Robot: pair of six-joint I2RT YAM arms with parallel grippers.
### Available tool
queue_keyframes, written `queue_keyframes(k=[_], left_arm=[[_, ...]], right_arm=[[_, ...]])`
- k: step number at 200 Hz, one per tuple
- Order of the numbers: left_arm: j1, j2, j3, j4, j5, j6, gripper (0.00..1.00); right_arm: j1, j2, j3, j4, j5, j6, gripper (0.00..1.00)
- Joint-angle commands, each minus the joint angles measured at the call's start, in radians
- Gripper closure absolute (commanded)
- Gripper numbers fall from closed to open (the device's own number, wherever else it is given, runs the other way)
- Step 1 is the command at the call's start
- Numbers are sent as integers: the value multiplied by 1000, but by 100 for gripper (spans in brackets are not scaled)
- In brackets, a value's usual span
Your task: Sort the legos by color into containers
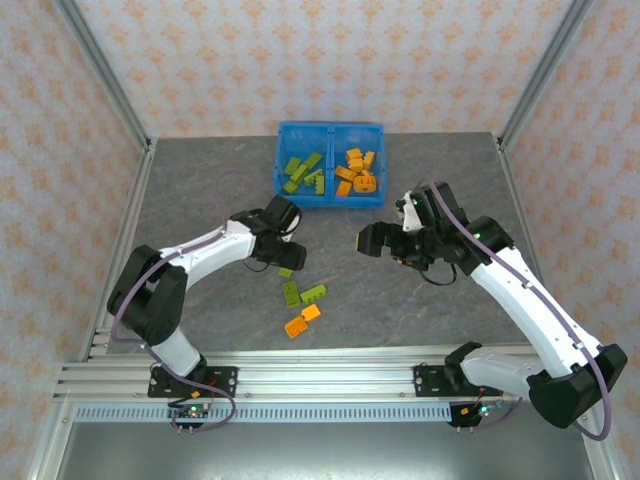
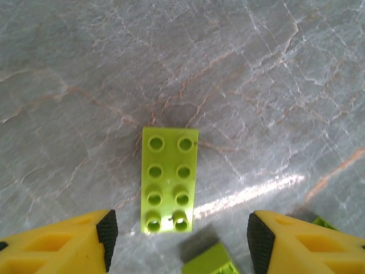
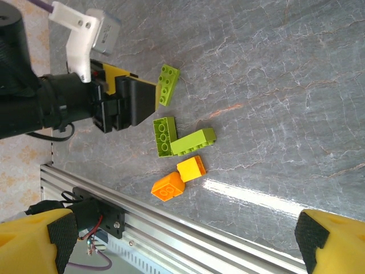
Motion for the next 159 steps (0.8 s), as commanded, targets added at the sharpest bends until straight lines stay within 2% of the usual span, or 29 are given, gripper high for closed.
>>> queue_keyframes(k=[1, 42, 80, 113, 159], left_arm=[[-2, 57, 26, 60, -33, 1, 35], [-18, 148, 26, 59, -78, 14, 42], [-32, 153, -12, 47, -106, 13, 61], [-41, 147, -47, 43, -129, 18, 66], [-41, 12, -19, 85, -89, -9, 66]], right_arm=[[7, -25, -8, -4, 27, -3, 1], [6, -29, -9, -8, 38, 4, 1], [6, -22, -9, -4, 40, 6, 1], [6, -19, -9, 0, 39, 10, 1], [13, -20, -8, 8, -5, 4, 1]])
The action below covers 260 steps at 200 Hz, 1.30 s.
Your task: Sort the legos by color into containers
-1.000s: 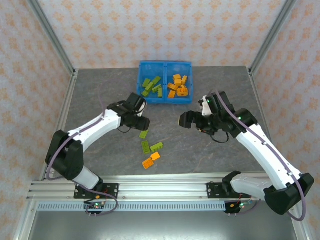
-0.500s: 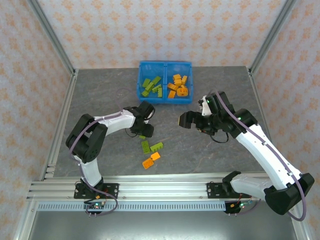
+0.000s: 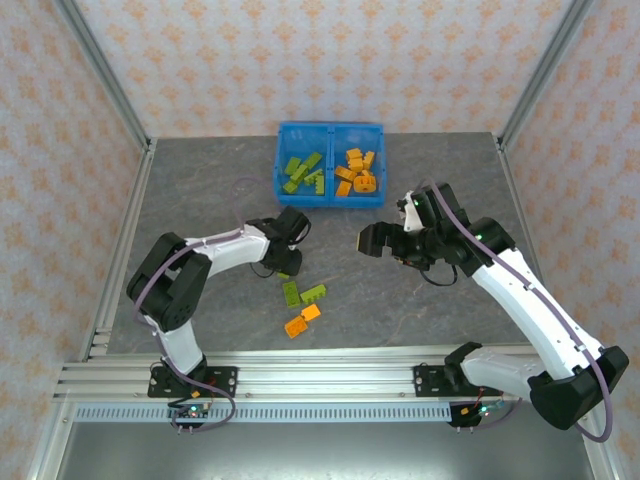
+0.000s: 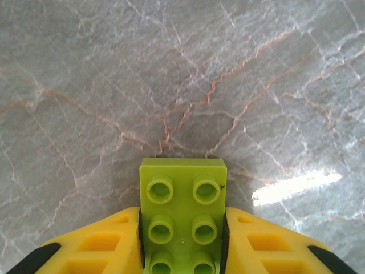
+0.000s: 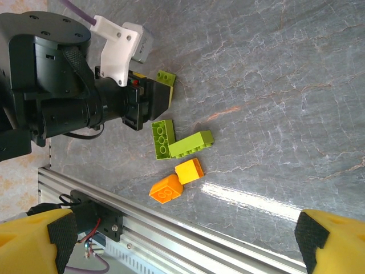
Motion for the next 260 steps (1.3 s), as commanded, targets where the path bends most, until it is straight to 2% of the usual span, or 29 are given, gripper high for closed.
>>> queue_keyframes(k=[1, 33, 65, 98, 139, 165, 181, 196, 229, 242, 260], left_arm=[[-6, -87, 21, 8, 7, -11, 66], [10, -117, 153, -13, -33, 18, 65], [82, -12, 391, -58, -40, 70, 65], [160, 207, 699, -92, -12, 77, 65], [195, 511, 1156, -221, -26, 99, 63], [206, 681, 1440, -330, -15, 91, 56], [206, 728, 1552, -366, -5, 90, 46], [205, 716, 1575, -365, 9, 90, 39], [203, 587, 1503, -378, 46, 101, 39], [196, 472, 1383, -347, 84, 115, 39], [183, 240, 1101, -245, 141, 142, 39]], right_arm=[[13, -11, -7, 9, -21, 3, 1], [14, -29, -3, 27, -28, 18, 1], [15, -45, -4, 29, -17, 30, 1], [14, -70, -13, 27, 0, 43, 1], [15, -92, -12, 14, 15, 45, 1], [14, -94, -8, 11, 20, 47, 1], [15, -94, -4, 9, 24, 52, 1], [14, -93, -1, 8, 25, 50, 1], [16, -77, 1, 1, 38, 37, 1], [21, -65, -5, -4, 57, 28, 0], [34, -39, -16, -4, 74, 18, 0]])
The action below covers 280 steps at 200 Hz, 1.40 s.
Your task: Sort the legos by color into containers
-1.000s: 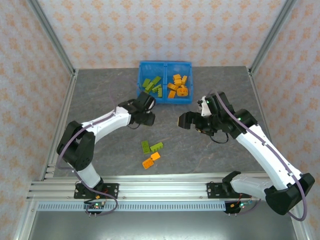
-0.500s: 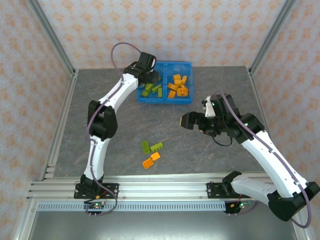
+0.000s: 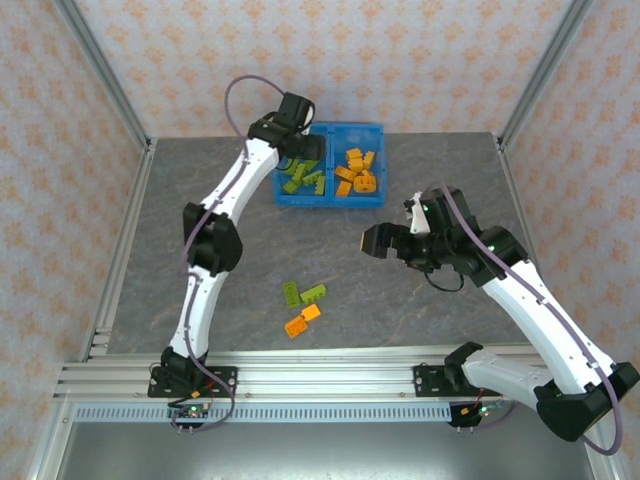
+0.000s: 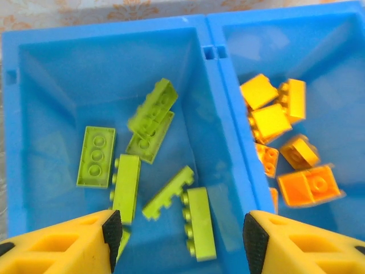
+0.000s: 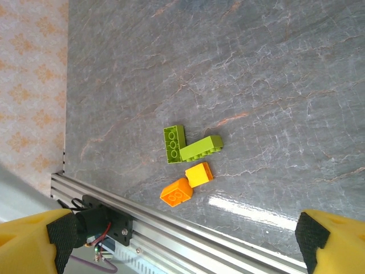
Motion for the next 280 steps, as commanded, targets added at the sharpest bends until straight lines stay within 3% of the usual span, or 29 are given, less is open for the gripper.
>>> queue_keyframes(k=[1, 27, 62, 77, 104, 110, 129, 155, 188, 240, 280], left_arm=[[-20, -311, -229, 74, 88, 46, 39], [-41, -673, -614, 175, 150, 106, 38], [-85, -1074, -1007, 126, 221, 365, 28], [-90, -1229, -1131, 83, 217, 454, 24], [-91, -1467, -1303, 30, 94, 550, 6], [-91, -1510, -1336, 4, 112, 598, 0], [-91, -1638, -1426, -103, 239, 797, 0], [-91, -1780, -1517, -206, 300, 958, 0], [-90, -1890, -1579, -285, 252, 1067, 0], [-91, -2025, -1652, -305, 271, 1085, 0], [-91, -2083, -1698, -306, 285, 1092, 0]], right_arm=[[20, 31, -10, -13, 50, -18, 0], [85, 79, -34, 20, 81, -26, 0], [271, 198, -79, 97, 143, -36, 1], [370, 262, -89, 137, 179, -50, 1], [552, 368, -104, 232, 290, -82, 1], [583, 396, -101, 247, 308, -83, 1], [656, 480, -89, 304, 331, -76, 0], [727, 570, -71, 377, 333, -79, 1], [761, 660, -62, 434, 363, -74, 2], [779, 746, -46, 480, 511, -51, 12], [781, 827, -8, 486, 510, -48, 29]])
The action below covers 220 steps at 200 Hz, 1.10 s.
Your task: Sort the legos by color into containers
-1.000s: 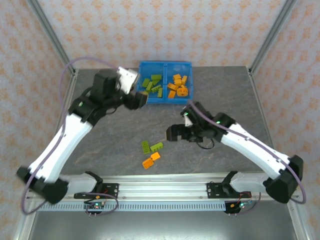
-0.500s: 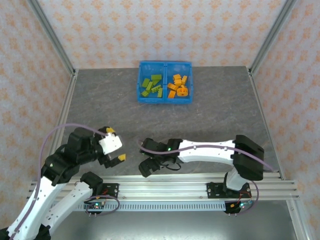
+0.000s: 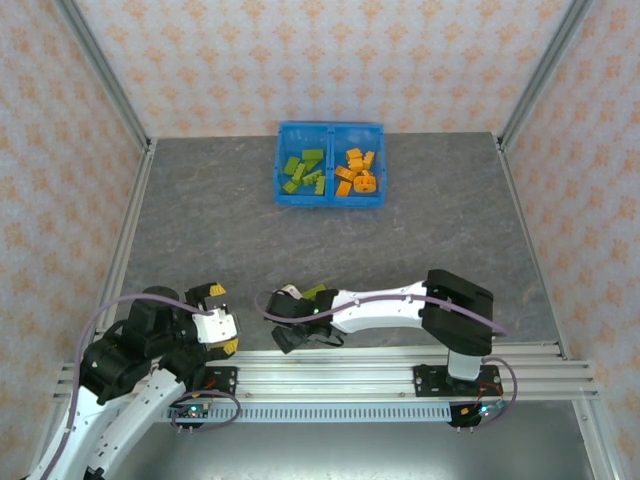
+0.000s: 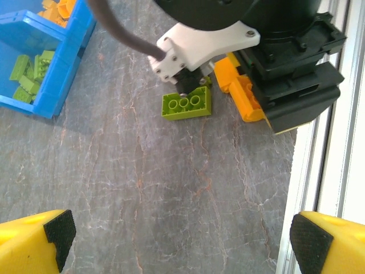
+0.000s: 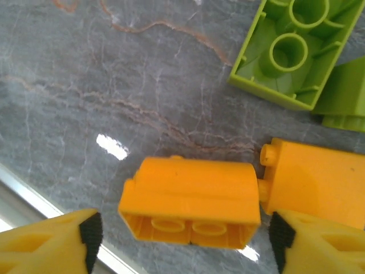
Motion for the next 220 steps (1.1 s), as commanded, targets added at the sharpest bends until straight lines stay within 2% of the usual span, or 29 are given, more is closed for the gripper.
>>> queue_keyframes(k=[1, 38, 86, 137, 157, 183, 204, 220], left_arm=[[-1, -30, -25, -23, 24, 22, 0], [-1, -33, -20, -19, 24, 20, 0], [0, -35, -22, 5, 42, 11, 0], [-1, -27, -14, 52, 79, -3, 0], [-1, -10, -13, 126, 134, -33, 0], [-1, 60, -21, 288, 248, -113, 0], [-1, 137, -28, 491, 315, -280, 0], [-2, 201, -34, 650, 314, -421, 0]], right_arm=[[6, 57, 49, 21, 54, 13, 29], [8, 93, 73, -4, 70, 35, 43], [9, -27, 24, -38, 167, 15, 57], [-51, -191, -13, -86, 254, 17, 57], [-146, -258, -5, -78, 274, 8, 57], [-347, -275, 68, -55, 243, -32, 57], [-489, -233, 184, -36, 234, -99, 57], [-591, -163, 280, -12, 204, -131, 57]])
